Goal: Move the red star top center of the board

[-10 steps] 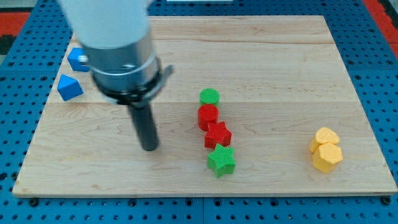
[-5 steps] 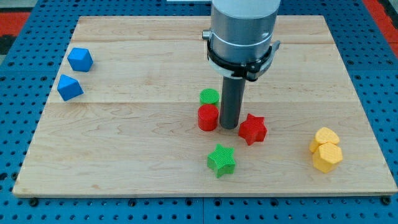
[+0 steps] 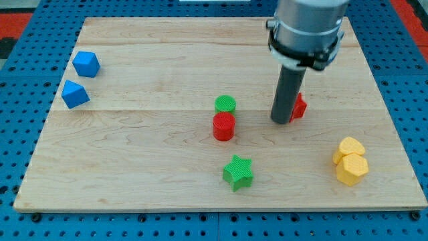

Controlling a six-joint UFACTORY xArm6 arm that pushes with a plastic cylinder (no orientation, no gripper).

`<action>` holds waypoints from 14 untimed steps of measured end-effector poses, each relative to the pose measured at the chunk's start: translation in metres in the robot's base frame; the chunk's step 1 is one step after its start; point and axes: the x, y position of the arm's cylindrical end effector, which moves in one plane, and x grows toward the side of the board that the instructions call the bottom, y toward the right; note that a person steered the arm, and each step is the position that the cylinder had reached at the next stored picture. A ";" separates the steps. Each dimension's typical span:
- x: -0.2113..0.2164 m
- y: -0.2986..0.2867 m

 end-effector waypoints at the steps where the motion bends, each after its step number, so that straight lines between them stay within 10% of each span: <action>1: 0.004 0.001; 2: 0.022 0.012; 5: -0.109 -0.027; 8: -0.051 0.060; 11: -0.187 -0.100; 13: -0.100 -0.018; 14: -0.095 -0.083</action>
